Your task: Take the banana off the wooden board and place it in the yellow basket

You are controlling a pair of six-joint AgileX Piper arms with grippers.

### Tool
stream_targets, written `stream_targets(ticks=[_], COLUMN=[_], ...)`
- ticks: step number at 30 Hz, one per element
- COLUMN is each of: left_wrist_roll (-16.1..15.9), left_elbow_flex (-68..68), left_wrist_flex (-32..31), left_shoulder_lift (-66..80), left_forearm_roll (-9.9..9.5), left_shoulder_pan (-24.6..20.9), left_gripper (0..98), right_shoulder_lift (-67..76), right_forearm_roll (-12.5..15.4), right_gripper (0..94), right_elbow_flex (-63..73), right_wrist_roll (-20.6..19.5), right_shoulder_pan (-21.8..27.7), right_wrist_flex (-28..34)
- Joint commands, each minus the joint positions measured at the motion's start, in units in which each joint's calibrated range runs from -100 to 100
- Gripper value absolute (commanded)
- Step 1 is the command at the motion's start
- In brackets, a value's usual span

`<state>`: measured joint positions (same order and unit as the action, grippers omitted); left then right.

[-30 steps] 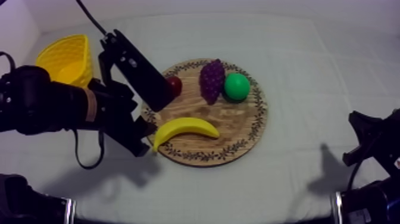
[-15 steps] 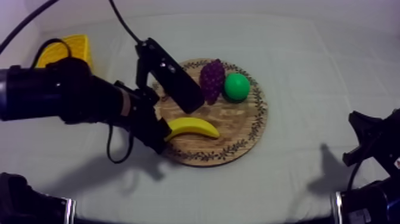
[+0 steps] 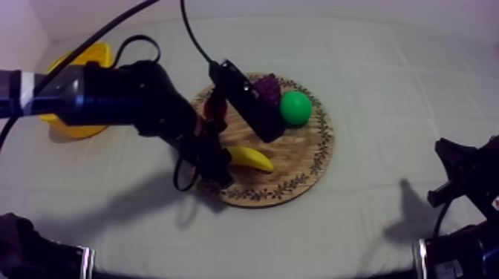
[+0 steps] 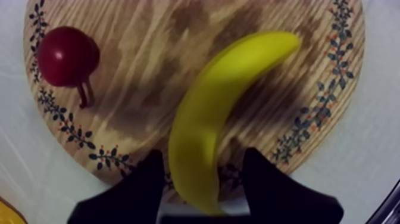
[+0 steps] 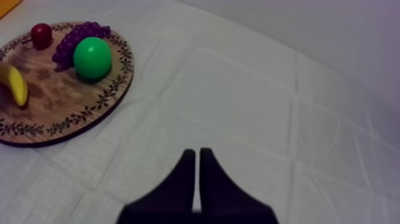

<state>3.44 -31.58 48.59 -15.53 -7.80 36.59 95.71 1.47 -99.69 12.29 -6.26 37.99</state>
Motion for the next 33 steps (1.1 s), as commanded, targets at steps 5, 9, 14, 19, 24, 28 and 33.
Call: stream_targets(ticks=[5,9,14,19,24,28,33], left_wrist_roll=[0.65,1.82,2.85,4.22,6.87,9.17,11.18], left_elbow_flex=[4.53,6.16,7.73,8.49,8.74,8.95,10.25], left_wrist_flex=[4.42,6.8,8.74,10.06,11.13,11.85,15.1], left_shoulder_lift=[-3.78,-5.41,-7.08,-8.69,-9.96,-10.37,-8.94], left_forearm_roll=[0.41,0.39,0.44,0.55,-0.18,-1.1,-2.89], left_shoulder_pan=[0.02,-0.02,0.19,0.56,1.09,1.44,1.79], left_gripper=[50.2,48.6,46.9,40.7,28.1,20.1,14.8], right_shoulder_lift=[0.04,0.04,0.04,0.04,0.04,0.04,0.04], right_forearm_roll=[0.02,0.02,0.02,0.02,0.02,0.02,0.02], right_gripper=[0.5,0.5,0.5,0.5,0.5,0.5,0.5], right_elbow_flex=[0.03,0.03,0.03,0.03,0.03,0.03,0.03], right_wrist_roll=[-0.2,-0.2,-0.2,-0.2,-0.2,-0.2,-0.2], right_shoulder_pan=[-0.01,-0.01,-0.01,-0.01,-0.01,-0.01,-0.01], right_wrist_flex=[-0.01,-0.01,-0.01,-0.01,-0.01,-0.01,-0.01])
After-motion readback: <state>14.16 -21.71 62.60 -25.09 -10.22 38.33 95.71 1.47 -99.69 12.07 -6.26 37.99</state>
